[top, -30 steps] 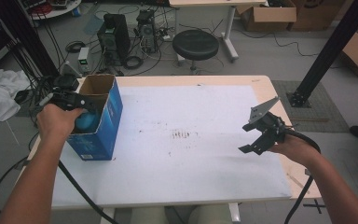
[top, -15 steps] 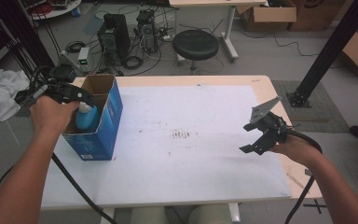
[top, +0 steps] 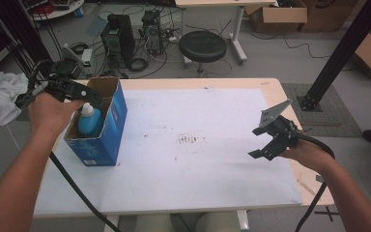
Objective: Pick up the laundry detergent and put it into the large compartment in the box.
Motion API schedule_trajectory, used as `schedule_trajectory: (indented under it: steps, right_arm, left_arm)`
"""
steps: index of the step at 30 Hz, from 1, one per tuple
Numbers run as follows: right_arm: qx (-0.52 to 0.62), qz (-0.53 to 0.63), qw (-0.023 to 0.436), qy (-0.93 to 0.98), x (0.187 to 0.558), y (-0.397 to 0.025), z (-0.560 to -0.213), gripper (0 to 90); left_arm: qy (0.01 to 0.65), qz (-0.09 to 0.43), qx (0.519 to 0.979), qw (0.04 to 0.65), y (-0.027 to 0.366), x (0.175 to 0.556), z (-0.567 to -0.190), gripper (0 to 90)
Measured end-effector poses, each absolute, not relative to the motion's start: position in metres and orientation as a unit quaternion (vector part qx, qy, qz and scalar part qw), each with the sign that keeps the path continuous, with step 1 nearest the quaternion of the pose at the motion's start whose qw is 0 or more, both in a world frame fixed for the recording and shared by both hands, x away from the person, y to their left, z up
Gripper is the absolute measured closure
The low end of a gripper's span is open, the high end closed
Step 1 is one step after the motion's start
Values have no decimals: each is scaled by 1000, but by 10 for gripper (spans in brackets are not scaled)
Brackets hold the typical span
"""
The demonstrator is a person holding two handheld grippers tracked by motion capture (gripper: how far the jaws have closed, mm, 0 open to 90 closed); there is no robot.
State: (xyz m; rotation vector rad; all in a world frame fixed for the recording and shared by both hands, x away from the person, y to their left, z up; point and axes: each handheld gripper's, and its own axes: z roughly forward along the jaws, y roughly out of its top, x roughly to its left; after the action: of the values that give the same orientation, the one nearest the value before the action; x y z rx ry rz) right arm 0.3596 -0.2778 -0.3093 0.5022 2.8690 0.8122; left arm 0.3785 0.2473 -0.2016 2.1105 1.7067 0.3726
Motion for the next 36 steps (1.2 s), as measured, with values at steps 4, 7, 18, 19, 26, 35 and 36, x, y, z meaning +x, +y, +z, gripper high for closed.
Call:
schedule_trajectory:
  steps: [4, 7, 18, 19, 26, 35, 36]
  right_arm:
    - [165, 267, 57, 948, 359, -277, -310, 166]
    - [166, 267, 58, 948, 359, -276, -310, 165]
    - [165, 264, 55, 949, 360, -273, -309, 165]
    - [165, 263, 55, 949, 360, -272, -309, 165]
    - [161, 261, 52, 950, 360, -268, -310, 165]
    - [162, 261, 54, 950, 360, -266, -306, 165]
    - [161, 260, 54, 951, 360, -266, -306, 165]
  left_arm:
    - [596, 132, 765, 205, 240, 377, -201, 215]
    - [584, 129, 775, 206, 234, 376, -201, 204]
    - [528, 128, 813, 212, 203, 376, -200, 193]
    - [522, 127, 817, 211, 200, 377, -200, 193]
    - [479, 113, 844, 213, 174, 378, -205, 193]
    - [415, 92, 880, 211, 136, 377, -212, 195]
    - [409, 89, 884, 210, 133, 377, -213, 195]
